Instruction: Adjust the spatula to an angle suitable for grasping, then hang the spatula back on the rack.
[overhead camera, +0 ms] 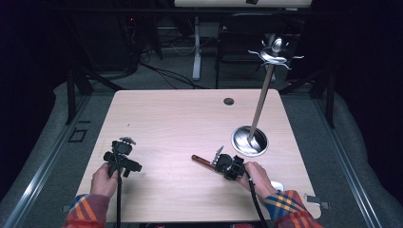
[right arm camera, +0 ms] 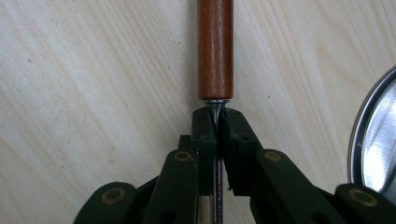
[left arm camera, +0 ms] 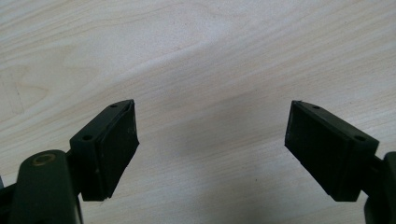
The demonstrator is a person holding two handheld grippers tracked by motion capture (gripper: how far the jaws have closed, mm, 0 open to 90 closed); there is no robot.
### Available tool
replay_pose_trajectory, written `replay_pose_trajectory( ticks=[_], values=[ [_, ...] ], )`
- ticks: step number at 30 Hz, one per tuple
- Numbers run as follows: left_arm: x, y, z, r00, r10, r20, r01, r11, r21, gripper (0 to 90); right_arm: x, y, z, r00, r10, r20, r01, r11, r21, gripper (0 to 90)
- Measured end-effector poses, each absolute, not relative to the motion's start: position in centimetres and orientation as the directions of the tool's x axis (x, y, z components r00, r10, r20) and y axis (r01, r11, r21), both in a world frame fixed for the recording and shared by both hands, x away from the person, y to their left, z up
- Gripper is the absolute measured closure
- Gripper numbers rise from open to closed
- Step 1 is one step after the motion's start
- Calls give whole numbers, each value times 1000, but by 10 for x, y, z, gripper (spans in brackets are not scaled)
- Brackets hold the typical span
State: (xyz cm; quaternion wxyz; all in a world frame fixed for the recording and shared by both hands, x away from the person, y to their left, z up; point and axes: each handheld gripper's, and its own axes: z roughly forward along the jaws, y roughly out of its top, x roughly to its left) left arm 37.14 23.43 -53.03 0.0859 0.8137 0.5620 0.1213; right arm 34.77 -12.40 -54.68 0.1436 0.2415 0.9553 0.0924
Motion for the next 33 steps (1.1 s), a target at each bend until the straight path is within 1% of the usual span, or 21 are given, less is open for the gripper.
replay_pose_trajectory(
  ticks=[2, 15, 30, 33],
  values=[
    [371, 234, -530, 340, 935, 102, 893, -355, 276, 169, 348, -125, -546, -838, 489, -242, 437, 867, 240, 839],
    [372, 234, -530, 342, 934, 104, 892, -357, 277, 169, 351, -128, -547, -831, 508, -226, 454, 855, 251, 836],
    [371, 232, -531, 341, 934, 104, 890, -356, 284, 169, 350, -127, -547, -825, 511, -241, 457, 854, 248, 842],
    [372, 232, -531, 342, 934, 101, 892, -356, 278, 169, 350, -129, -546, -822, 517, -237, 456, 848, 270, 843]
  ],
)
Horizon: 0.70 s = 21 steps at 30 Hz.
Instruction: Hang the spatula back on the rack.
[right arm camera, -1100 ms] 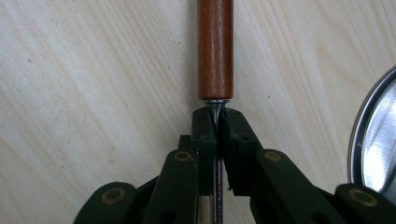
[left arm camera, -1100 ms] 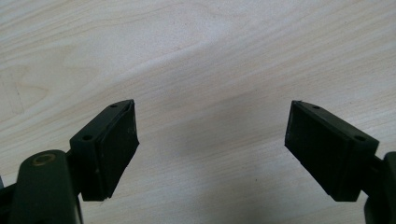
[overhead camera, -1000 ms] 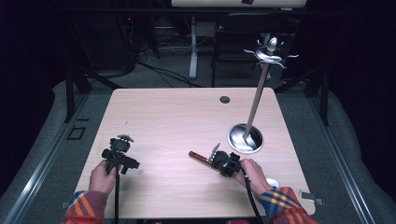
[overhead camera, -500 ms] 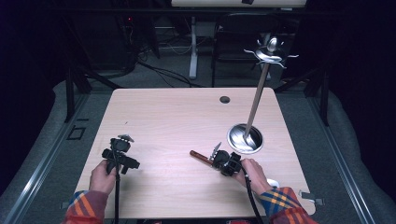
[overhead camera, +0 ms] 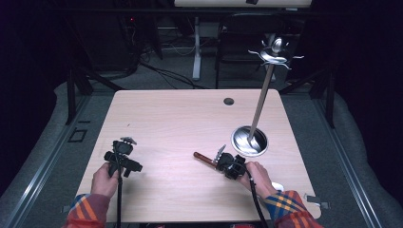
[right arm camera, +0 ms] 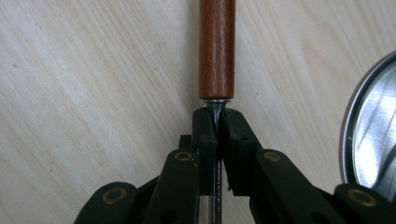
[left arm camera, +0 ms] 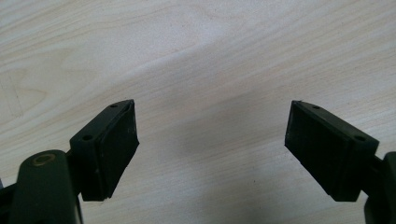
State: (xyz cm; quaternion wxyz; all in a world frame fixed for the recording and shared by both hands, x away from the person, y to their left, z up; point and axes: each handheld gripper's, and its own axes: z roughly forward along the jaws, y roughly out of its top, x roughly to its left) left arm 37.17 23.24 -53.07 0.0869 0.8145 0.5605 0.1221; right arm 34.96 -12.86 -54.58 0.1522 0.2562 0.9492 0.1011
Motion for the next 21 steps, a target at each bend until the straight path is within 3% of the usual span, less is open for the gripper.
replay_pose_trajectory(
  ticks=[21],
  values=[
    [373, 231, -530, 349, 931, 109, 888, -366, 280, 169, 343, -140, -509, -787, 575, -226, 455, 787, 418, 843]
  ],
)
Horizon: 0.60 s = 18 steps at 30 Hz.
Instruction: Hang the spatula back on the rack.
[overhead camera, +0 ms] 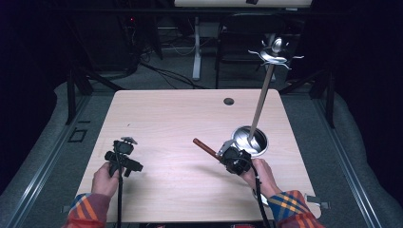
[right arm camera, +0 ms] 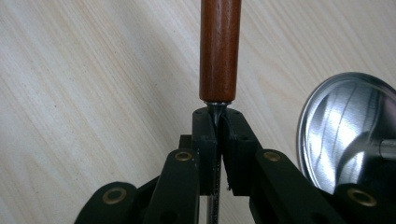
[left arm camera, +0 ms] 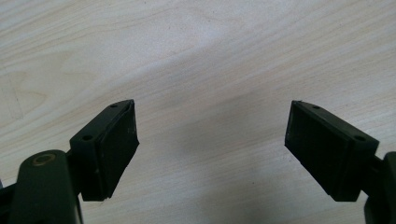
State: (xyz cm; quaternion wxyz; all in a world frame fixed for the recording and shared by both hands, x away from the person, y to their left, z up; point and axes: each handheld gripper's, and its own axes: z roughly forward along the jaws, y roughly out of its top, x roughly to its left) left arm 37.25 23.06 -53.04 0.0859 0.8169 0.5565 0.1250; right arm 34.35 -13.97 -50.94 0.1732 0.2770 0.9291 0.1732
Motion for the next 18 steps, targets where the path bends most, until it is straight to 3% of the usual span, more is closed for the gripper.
replay_pose_trajectory(
  ticks=[18],
  values=[
    [372, 230, -530, 355, 928, 115, 884, -373, 281, 169, 341, -160, -481, -742, 633, -219, 458, 718, 525, 843]
  ],
)
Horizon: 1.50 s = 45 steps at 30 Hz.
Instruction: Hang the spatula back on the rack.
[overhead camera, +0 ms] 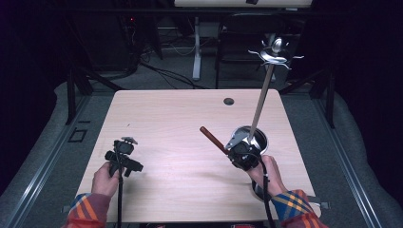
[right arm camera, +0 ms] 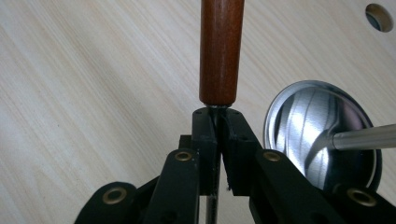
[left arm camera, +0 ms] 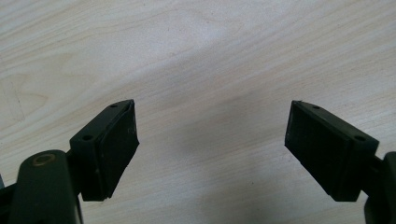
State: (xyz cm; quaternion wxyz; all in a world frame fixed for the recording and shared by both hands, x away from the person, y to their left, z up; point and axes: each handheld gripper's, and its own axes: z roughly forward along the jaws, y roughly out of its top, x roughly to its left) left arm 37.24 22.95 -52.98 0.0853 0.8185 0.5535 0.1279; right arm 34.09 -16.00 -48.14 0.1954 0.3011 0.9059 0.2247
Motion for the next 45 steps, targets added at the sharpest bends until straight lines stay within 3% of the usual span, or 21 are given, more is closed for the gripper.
replay_pose_trajectory(
  ticks=[45],
  values=[
    [372, 229, -529, 360, 926, 112, 884, -377, 276, 169, 327, -199, -433, -659, 737, -151, 441, 540, 717, 843]
  ],
)
